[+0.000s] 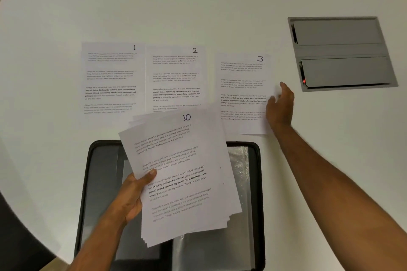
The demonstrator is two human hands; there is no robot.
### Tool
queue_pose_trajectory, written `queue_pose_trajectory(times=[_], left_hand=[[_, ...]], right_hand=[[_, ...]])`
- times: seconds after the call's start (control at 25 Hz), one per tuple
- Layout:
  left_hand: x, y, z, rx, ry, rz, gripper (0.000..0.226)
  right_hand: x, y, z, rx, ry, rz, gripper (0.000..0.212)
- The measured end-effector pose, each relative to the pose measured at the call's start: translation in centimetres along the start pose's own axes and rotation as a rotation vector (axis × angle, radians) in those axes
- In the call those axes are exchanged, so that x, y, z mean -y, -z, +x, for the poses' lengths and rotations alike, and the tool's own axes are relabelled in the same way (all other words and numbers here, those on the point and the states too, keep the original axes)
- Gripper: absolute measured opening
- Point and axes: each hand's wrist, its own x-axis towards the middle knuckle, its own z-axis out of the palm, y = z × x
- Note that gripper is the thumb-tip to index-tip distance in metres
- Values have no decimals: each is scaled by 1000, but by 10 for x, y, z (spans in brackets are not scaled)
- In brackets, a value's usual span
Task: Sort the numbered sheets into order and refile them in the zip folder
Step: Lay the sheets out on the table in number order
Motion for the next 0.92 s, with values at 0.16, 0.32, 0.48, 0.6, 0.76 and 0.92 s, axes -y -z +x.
queue_pose_trajectory(times=[0.16, 0.32, 0.48, 0.6, 0.76, 0.92], left_hand=[[1, 0, 10, 2, 1, -20, 37], [3, 3, 14, -9, -15, -37, 40], [6, 7, 13, -16, -8, -32, 39], [8, 6, 12, -12, 6, -30, 41], [5, 2, 5, 31, -3, -17, 62], [6, 3, -3, 60, -6, -46, 55]], right_hand=[[-19, -24, -27, 178, 379, -347, 64], [-29, -43, -38, 338, 395, -547, 83], [-18, -44, -25, 388, 413, -560, 88], [-13, -46, -20, 393, 413, -570, 88], [3, -39, -46, 280, 410, -327, 68], [39, -13, -125, 360, 117, 160, 32]])
